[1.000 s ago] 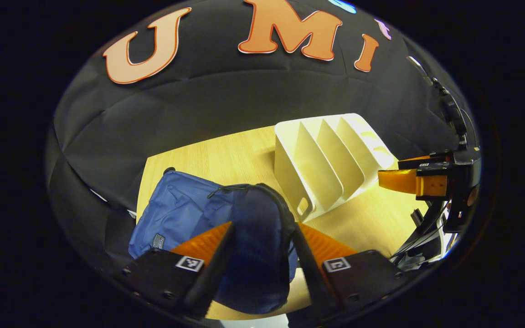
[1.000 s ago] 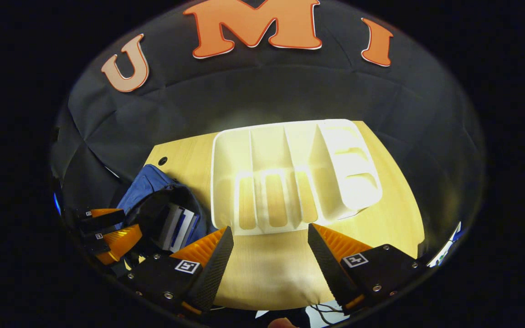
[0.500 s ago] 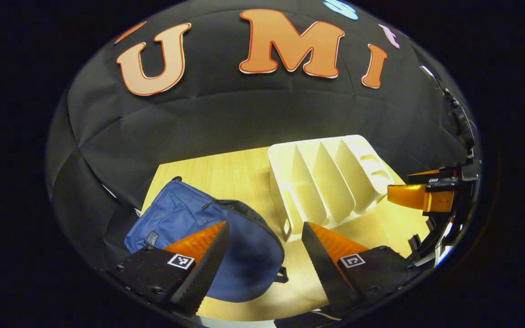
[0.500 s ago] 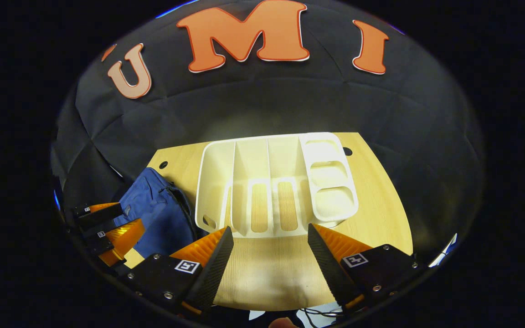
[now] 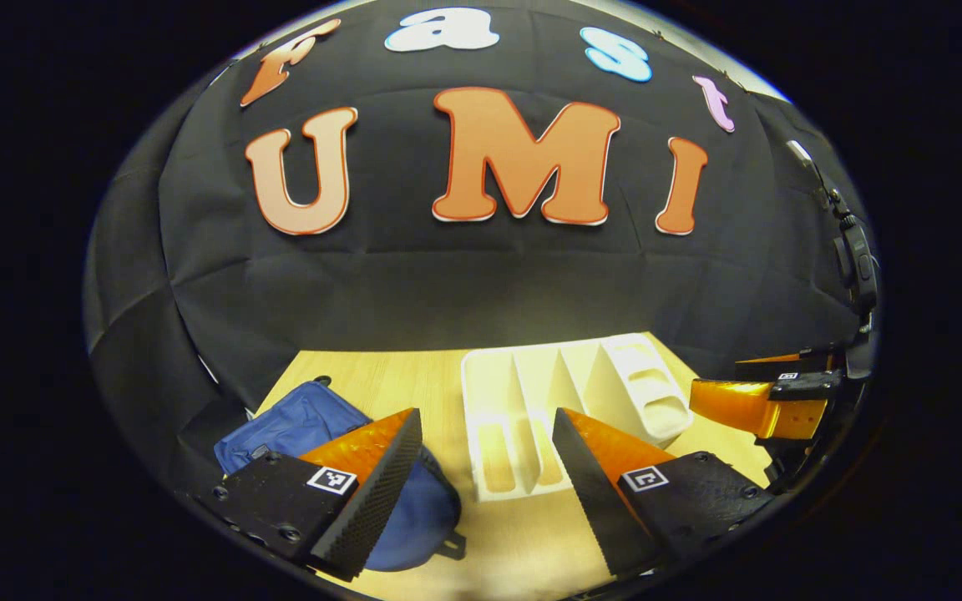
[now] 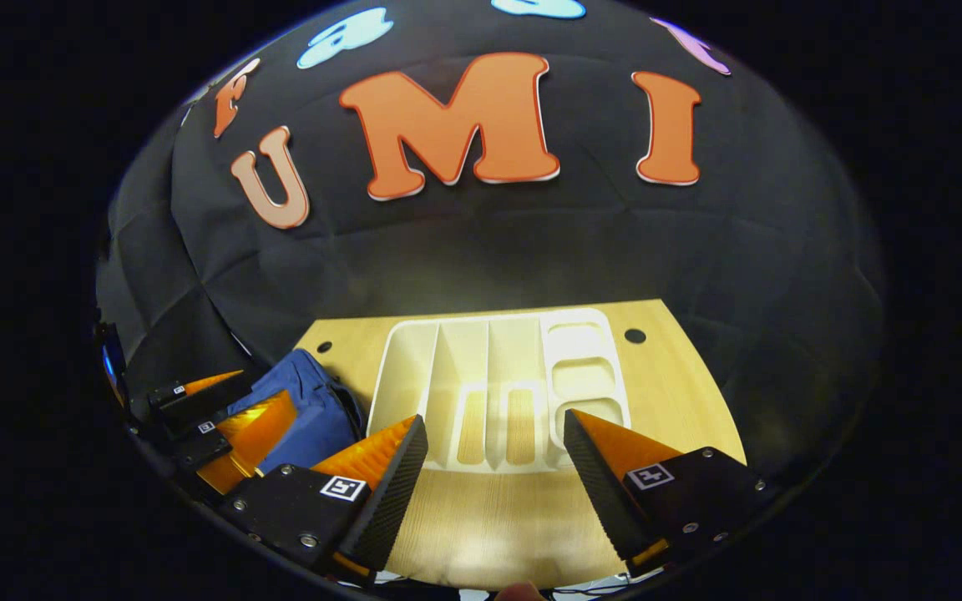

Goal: Open the schoolbag, grab two books from the bookshelf and put them into the schoolbag.

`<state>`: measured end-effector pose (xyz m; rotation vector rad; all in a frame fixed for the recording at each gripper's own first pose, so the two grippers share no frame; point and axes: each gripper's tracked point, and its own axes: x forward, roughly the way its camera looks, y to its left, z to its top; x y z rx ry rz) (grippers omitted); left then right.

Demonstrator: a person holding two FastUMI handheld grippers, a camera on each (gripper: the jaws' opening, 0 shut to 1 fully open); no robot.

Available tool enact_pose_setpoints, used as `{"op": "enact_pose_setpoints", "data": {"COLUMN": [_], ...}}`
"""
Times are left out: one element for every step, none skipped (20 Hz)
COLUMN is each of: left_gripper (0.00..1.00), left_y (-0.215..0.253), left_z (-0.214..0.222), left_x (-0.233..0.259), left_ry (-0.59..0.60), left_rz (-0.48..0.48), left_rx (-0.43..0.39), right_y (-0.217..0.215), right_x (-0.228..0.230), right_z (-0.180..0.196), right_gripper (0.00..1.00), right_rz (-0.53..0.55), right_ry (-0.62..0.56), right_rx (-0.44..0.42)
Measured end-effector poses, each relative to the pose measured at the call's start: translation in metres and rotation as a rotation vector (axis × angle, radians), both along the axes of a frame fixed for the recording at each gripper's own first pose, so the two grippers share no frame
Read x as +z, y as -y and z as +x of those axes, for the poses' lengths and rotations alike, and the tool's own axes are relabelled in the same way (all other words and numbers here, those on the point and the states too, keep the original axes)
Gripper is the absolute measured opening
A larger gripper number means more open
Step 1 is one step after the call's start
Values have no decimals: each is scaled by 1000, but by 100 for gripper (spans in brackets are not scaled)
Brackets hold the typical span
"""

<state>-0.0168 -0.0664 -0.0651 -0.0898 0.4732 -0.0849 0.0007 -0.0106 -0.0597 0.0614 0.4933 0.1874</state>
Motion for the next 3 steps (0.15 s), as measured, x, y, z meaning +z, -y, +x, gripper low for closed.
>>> {"op": "enact_pose_setpoints", "data": {"left_gripper": [99, 99, 99], "left_y": [8, 15, 19], "left_z": [1, 0, -1], "left_x": [7, 14, 20], "left_ry": [24, 52, 82], "left_rz": [-2, -4, -7], "left_rx": [6, 14, 18], "right_y": [5, 10, 14], "right_x": [11, 21, 31], "right_z": [0, 4, 5], "right_gripper": [98, 97, 97], "right_rz": [4, 7, 11], "right_ry": [44, 90, 132], "right_rx": [-2, -7, -9]}}
